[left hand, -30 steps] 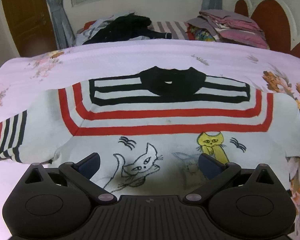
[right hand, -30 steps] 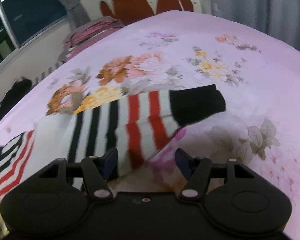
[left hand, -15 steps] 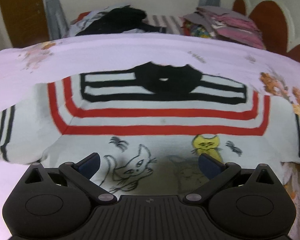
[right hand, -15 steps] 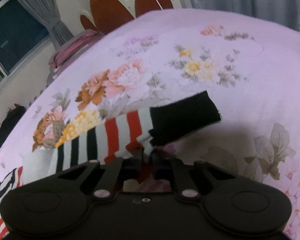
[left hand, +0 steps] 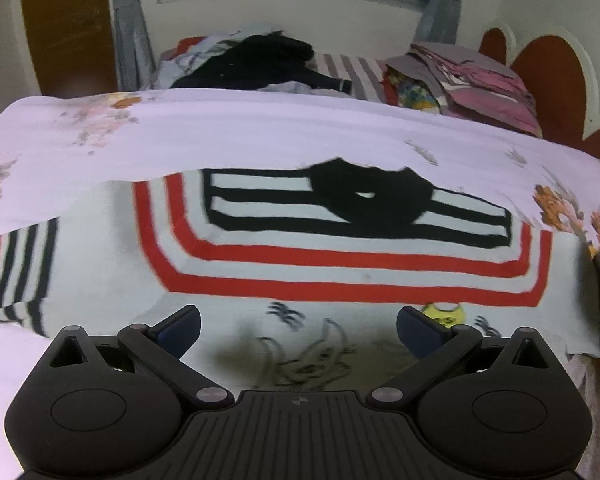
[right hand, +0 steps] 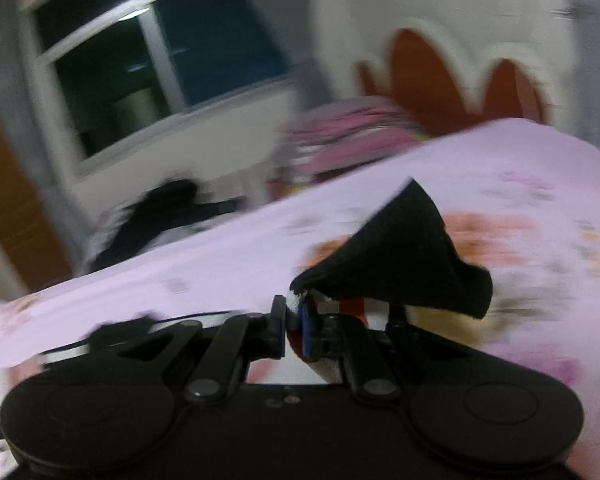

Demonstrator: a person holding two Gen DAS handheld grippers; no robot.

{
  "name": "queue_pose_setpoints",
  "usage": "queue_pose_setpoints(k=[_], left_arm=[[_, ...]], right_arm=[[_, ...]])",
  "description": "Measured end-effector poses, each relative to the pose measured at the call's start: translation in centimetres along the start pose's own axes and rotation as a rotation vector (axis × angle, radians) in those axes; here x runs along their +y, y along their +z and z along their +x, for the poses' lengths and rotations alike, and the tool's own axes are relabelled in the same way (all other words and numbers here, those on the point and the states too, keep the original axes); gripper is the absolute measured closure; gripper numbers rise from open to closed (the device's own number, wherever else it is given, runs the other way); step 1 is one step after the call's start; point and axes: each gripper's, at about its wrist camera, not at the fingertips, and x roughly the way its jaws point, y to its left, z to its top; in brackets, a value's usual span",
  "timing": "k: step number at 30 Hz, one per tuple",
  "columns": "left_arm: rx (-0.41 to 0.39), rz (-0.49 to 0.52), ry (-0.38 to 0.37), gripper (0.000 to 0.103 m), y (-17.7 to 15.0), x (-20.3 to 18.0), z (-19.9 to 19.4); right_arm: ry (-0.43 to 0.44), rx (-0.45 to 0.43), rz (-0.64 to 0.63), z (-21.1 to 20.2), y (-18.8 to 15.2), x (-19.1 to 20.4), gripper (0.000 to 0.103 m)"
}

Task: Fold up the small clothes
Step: 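Carry the gripped cuff across the sweater body toward the other sleeve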

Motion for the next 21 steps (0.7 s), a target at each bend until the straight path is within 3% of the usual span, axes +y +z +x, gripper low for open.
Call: queue_pose_setpoints(k=[8,11,12,17,21], left_arm=[[-0.004,-0.037,-0.039,0.0,-0.2,4.6,0.4],[0.005,-0.024,-0.07,0.0,-0.2,5.3,0.9],[0.009,-0.019,-0.082,0.0,-0.3,5.4,1.2],[0.036,-0.015,-0.201,0.0,-0.3,4.4,2.6],[0.068,0.025,-0.298,0.0,-0.6,2.1,4.2]], right_arm=[[0.18,0.198,-0.105,6.1,-5.0,11.1,0.095],[0.199,0.266,-0.131,7.6,-6.7,13.4,0.087],[0.201,0.276,-0.13,7.6,-6.9,13.7,0.077],[0.19,0.238,-0.147,4.1,-6.7,13.7,0.063],[0.091,0.181,-0.192,0.1,-7.5,11.2,0.059]])
